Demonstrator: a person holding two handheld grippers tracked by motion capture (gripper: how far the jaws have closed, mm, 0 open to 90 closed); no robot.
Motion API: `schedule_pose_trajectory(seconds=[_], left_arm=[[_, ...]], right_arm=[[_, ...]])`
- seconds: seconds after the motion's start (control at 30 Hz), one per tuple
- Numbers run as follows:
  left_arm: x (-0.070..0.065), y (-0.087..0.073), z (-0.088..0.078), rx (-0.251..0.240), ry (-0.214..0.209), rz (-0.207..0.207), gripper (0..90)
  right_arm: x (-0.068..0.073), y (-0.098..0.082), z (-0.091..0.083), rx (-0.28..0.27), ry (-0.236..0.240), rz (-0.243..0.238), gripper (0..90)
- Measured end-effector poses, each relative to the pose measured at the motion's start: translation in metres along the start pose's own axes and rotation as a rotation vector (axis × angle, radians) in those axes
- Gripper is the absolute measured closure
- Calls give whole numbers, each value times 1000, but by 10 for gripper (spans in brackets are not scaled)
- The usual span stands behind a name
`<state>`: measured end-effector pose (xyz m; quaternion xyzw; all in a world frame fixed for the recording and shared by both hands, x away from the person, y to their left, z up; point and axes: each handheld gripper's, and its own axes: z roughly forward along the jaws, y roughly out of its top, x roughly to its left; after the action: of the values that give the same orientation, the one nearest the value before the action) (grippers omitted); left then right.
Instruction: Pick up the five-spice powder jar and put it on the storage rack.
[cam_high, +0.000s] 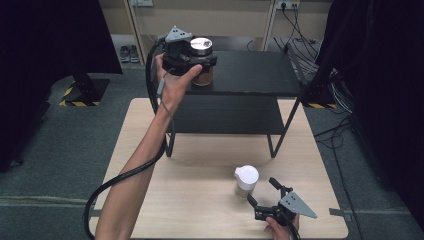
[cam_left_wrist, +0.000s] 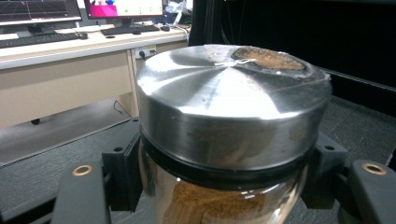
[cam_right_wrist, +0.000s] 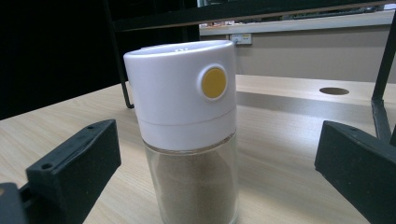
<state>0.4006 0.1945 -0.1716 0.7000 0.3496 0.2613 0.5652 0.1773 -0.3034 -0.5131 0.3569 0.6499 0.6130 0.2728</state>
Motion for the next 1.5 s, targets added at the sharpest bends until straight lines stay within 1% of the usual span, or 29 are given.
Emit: schedule_pose_trajectory(seconds=[0.03, 0.07, 0.13, 0.2, 0.3, 0.33, 0.4, 0.47, 0.57, 0.6, 0.63, 0.7, 0.77, 0.83, 0.9, 1.03, 1.23, 1.33, 1.37, 1.43, 1.47, 1.5], left_arm=[[-3, 0, 0, 0, 12, 8, 278], [-4, -1, 0, -7, 18, 2, 254], [-4, -4, -1, -32, 17, -32, 167], [-5, -5, -3, -47, 27, -41, 109], [-8, -9, -7, -69, 43, -49, 65], [-8, -11, -9, -79, 43, -47, 51], [-12, -13, -13, -99, 57, -47, 7], [-14, -13, -17, -109, 52, -34, 5], [-25, -12, -25, -125, 65, 3, 3], [-25, -12, -25, -125, 65, 3, 3], [-28, -11, -28, -127, 66, 8, 3], [-34, -9, -35, -135, 59, -4, 3], [-36, -9, -36, -135, 58, -6, 3], [-43, -7, -42, -129, 61, -5, 3], [-44, -7, -45, -127, 52, -8, 3], [-51, -9, -55, -125, 51, -7, 3], [-56, -20, -67, -138, 39, -13, 7], [-53, -36, -77, -156, 10, -30, 7], [-53, -36, -77, -156, 10, -30, 7], [-54, -43, -80, -164, 8, -28, 8], [-54, -50, -84, -168, -4, -27, 13], [-54, -54, -85, -171, -9, -28, 13]], right_arm=[[0, 0, 0, -1, 0, -1, 6], [0, 0, 0, -3, 1, 0, 6], [0, 0, 0, -4, -1, 0, 6], [0, 0, -1, -6, -3, 1, 6], [0, 0, -1, -7, -3, 1, 6], [0, 0, -1, -7, -2, 0, 6], [0, 0, -1, -7, -2, 1, 6], [0, 0, -1, -7, -2, 1, 6], [0, 0, -1, -8, -2, 0, 5], [0, 0, -1, -8, -2, 0, 5], [0, 0, -1, -7, -3, 1, 6], [0, 0, -1, -8, -2, 0, 6], [0, 0, -2, -10, -2, -2, 6], [0, 0, -2, -10, -2, 0, 6], [0, 0, -2, -11, -3, -1, 6], [0, 0, -2, -11, -3, -1, 6], [0, 0, -2, -12, -3, -1, 6], [0, 0, -2, -11, -2, -2, 6], [0, 0, -2, -11, -2, -2, 6], [0, 0, -2, -9, -2, -2, 5], [0, 0, -2, -10, -2, -6, 6], [1, 0, -2, -9, -2, -6, 6]])
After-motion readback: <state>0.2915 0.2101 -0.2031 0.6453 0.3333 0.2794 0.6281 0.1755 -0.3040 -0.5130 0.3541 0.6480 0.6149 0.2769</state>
